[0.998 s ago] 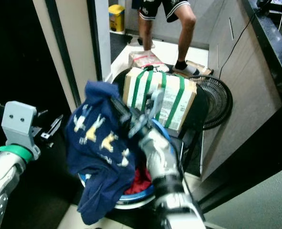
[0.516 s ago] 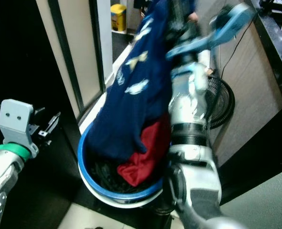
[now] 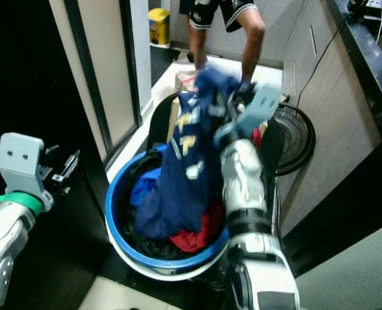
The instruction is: Clothes washing
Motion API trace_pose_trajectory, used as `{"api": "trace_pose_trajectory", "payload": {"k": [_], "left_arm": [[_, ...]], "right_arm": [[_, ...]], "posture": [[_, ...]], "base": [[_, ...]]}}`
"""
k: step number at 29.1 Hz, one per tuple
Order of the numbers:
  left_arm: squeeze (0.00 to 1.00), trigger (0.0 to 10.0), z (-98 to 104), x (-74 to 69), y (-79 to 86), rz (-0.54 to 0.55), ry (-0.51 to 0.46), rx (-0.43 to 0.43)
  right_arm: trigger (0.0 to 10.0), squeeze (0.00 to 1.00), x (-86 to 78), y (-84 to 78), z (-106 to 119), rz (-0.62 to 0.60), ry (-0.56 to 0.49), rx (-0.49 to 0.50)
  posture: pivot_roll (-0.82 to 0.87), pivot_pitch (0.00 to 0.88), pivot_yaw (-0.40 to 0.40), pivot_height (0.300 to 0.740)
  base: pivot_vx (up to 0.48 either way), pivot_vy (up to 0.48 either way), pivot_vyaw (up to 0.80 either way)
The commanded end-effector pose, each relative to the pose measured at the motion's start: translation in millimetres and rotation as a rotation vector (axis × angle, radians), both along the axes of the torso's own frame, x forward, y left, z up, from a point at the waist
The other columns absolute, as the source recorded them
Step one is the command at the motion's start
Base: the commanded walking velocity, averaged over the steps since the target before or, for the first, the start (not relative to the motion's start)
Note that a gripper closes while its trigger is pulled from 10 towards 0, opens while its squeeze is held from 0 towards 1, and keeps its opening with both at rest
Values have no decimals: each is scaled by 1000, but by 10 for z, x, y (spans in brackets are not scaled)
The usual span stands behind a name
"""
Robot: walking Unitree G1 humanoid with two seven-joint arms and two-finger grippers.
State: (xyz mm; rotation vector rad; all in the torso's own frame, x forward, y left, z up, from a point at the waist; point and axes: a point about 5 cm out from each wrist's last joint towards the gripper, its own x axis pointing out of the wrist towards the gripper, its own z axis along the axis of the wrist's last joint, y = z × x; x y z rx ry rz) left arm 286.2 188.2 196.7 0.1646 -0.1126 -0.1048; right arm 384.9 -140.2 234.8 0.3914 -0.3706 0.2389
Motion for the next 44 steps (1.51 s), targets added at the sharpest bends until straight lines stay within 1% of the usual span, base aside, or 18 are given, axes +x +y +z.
{"api": "trace_pose_trajectory", "payload": {"k": [1,2,4,6,13,20,21,22,23,24,25,27,28,30,32,34,39,44], "left_arm": [[0,10000,-45,4,17,10,30,-12],[0,10000,-35,3,6,10,25,-15],[0,10000,-35,3,6,10,25,-15],[0,10000,-5,7,-19,13,5,-20],[0,10000,24,18,-74,-13,-5,-24],[0,10000,29,21,-106,-42,0,-14],[0,10000,32,20,-114,-52,1,-12],[0,10000,36,15,-122,-69,2,-11],[0,10000,36,15,-122,-69,2,-11],[0,10000,40,8,-135,-93,2,-17],[0,10000,40,8,-135,-93,2,-17],[0,10000,42,1,-154,-118,4,-14],[0,10000,42,1,-154,-118,4,-14],[0,10000,41,-1,-162,-121,7,-10],[0,10000,41,-1,-162,-121,7,-10],[0,10000,40,0,-165,-123,10,-7],[0,10000,40,4,-164,-129,13,-5],[0,10000,43,5,-154,-130,14,-1]], "right_arm": [[10000,0,-38,87,17,55,-18,3],[10000,0,-83,138,4,88,-33,-8],[10000,0,-83,138,4,88,-33,-8],[10000,0,-147,169,-7,100,-49,-8],[10000,0,-182,116,-28,46,-37,8],[10000,0,-197,108,-14,60,-46,38],[10000,0,-215,113,-5,90,-58,65],[10000,0,-258,150,4,187,-76,145],[10000,0,-258,150,4,187,-76,145],[10000,0,-346,207,14,365,-102,264],[10000,0,-346,207,14,365,-102,264],[10000,0,-524,267,29,621,-165,407],[10000,0,-524,267,29,621,-165,407],[10000,0,-638,286,23,748,-197,459],[10000,0,-638,286,23,748,-197,459],[10000,0,-719,288,53,839,-231,493],[10000,0,-812,274,87,953,-272,520],[10000,0,-804,218,114,966,-285,575]], "posture": [[159,43,44,740],[159,43,44,740],[159,43,44,740],[159,43,44,740],[159,43,44,740],[152,33,45,740],[155,25,48,740],[155,25,48,740],[155,25,48,740],[155,27,52,740],[155,27,52,740],[158,30,54,740],[158,30,54,740],[158,30,54,740],[158,30,54,740],[161,31,54,740],[161,30,55,740],[164,30,55,740]], "base": [[0,0,0],[0,0,0],[0,0,0],[0,0,-400],[0,0,-800],[0,0,-800],[0,0,-800],[0,0,-800],[0,0,-800],[0,0,-800],[0,0,-800],[0,0,-800],[0,0,-800],[0,0,-800],[0,0,-800],[0,0,-800],[0,0,-800],[0,0,-800]]}}
